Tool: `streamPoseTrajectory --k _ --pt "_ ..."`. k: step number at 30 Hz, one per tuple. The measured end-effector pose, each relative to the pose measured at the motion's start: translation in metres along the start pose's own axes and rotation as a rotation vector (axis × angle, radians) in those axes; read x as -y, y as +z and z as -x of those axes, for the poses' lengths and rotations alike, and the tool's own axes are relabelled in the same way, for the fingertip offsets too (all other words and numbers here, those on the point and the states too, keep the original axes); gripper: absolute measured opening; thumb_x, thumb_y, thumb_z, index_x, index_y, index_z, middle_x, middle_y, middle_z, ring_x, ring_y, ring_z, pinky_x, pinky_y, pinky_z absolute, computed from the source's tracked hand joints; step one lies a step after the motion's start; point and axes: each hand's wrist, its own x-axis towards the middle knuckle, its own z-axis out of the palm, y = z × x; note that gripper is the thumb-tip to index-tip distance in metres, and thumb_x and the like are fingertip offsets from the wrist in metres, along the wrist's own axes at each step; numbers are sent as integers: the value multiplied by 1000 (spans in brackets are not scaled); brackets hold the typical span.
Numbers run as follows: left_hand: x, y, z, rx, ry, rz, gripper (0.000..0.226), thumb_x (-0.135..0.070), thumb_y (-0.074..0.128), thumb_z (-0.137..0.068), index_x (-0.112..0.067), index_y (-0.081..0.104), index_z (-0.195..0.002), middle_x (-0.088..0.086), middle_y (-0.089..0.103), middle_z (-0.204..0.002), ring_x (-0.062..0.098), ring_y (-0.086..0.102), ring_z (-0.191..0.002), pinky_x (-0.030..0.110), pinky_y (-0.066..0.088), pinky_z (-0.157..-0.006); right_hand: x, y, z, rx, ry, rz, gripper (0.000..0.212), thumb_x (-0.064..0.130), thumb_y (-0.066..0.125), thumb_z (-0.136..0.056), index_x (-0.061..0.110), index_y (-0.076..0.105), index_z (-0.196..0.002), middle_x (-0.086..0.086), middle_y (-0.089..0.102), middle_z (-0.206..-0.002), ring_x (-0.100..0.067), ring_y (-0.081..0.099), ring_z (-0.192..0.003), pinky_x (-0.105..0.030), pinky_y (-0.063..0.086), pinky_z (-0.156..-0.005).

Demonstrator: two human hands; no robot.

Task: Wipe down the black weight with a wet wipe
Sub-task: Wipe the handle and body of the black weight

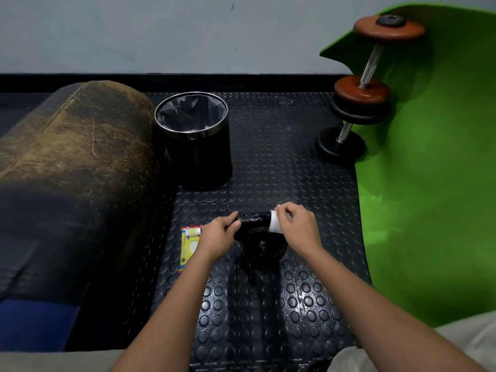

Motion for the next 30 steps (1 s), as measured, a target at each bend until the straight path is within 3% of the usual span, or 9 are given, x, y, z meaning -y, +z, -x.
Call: streamPoseTrajectory --k 1,4,7,12,19,22,26,30 --pt "0 0 0 3 0 4 43 -37 46 -98 -27 46 -140 0 51 -140 18 45 -131 28 37 -102 -2 -1 -1 22 19 43 36 38 39 -102 23 62 -79 10 65 -77 -13 58 -77 -36 48 -92" --pt "0 0 0 6 1 8 43 -36 46 -98 -27 45 -141 0 51 -141 18 45 -131 29 37 -103 1 7 -3 39 -42 269 43 27 23 -104 16 58 -80 5 63 -84 -15 57 -83 -42 34 -110" --pt "-1 0 0 -6 4 -5 43 -35 47 -98 -26 46 -140 0 51 -140 17 44 -131 25 34 -102 12 14 2 60 -150 408 47 33 20 -104 16 61 -89 3 64 -91 -15 56 -93 -41 26 -117" --pt "-2 -1 1 -9 15 -16 43 -35 47 -98 -25 46 -140 1 52 -140 18 45 -131 25 34 -102 1 2 5 122 -313 432 38 39 21 -106 30 58 -107 15 57 -98 -8 49 -95 -31 26 -103" --pt "-2 -1 2 -4 18 -12 43 -35 46 -98 -25 46 -141 1 52 -140 18 45 -131 27 36 -103 -6 -4 -8 78 43 258 42 25 22 -104 24 46 -70 6 57 -79 -18 56 -86 -39 31 -99" --pt "-3 -1 2 -9 12 1 43 -34 45 -99 -24 45 -141 2 51 -141 19 44 -132 27 36 -102 10 7 -7 83 -42 303 41 26 26 -103 22 53 -73 9 57 -85 -16 53 -86 -37 30 -103" --pt "-3 0 2 -15 11 -9 43 -34 46 -99 -24 46 -141 2 51 -140 19 43 -132 27 34 -103 5 9 3 99 -244 374 41 38 23 -104 26 60 -90 14 56 -88 -9 51 -90 -33 17 -115" --pt "-2 0 1 1 13 -2 44 -36 46 -98 -26 46 -141 0 52 -140 18 44 -132 28 35 -103 -15 -3 -1 75 -93 284 41 30 21 -104 25 54 -80 11 57 -81 -9 54 -87 -37 17 -116"
